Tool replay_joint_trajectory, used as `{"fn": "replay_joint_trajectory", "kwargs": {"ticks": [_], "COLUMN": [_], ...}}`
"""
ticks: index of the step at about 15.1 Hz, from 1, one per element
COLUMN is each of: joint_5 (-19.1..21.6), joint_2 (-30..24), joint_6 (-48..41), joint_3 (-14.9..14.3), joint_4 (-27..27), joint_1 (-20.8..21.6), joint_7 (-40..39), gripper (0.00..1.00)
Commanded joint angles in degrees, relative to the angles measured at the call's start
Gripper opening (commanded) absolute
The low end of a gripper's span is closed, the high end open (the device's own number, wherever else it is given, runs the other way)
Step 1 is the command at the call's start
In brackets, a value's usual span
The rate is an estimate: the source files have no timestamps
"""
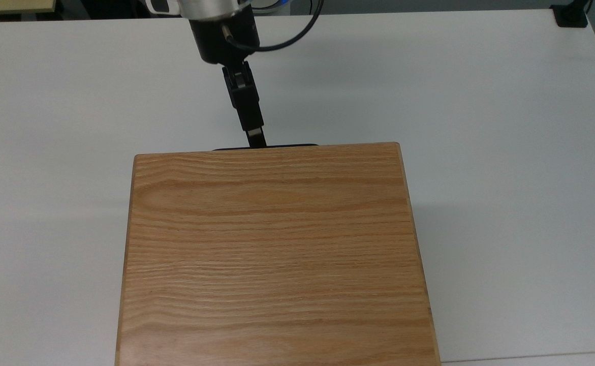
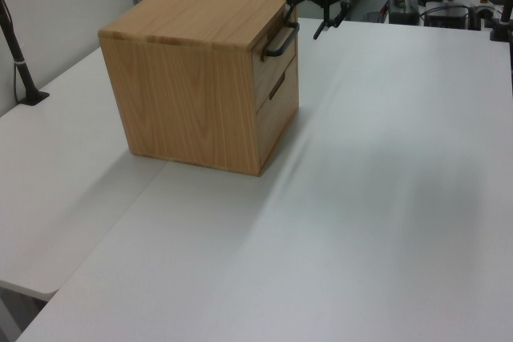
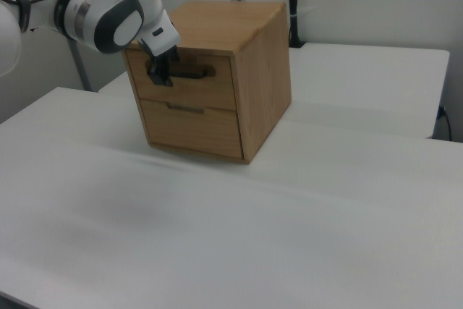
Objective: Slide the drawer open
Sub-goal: 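Lower the gripper toward the black handle of the upper drawer, then close the gripper on the black handle of the upper drawer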
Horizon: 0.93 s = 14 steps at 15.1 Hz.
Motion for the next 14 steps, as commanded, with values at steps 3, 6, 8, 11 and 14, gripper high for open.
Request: {"fn": "replay_joint_trajectory", "kwargs": {"ticks": [3, 6, 8, 11, 14], "joint_5": [0.5, 0.5, 0.4, 0.4, 0.4], "joint_2": [1.3, 2.3, 2.5, 2.3, 1.3], "joint_6": [1.7, 4.3, 4.8, 4.6, 3.9], "joint_3": [-0.3, -0.3, -0.3, -0.3, -0.3], "joint_4": [-0.5, -0.5, -0.5, -0.6, -2.2], "joint_1": [1.1, 1.8, 1.8, 1.8, 1.8], "joint_7": [0.6, 0.8, 0.8, 0.3, -0.9], "gripper": [0.55, 0.55, 0.52, 0.33, 0.23]}}
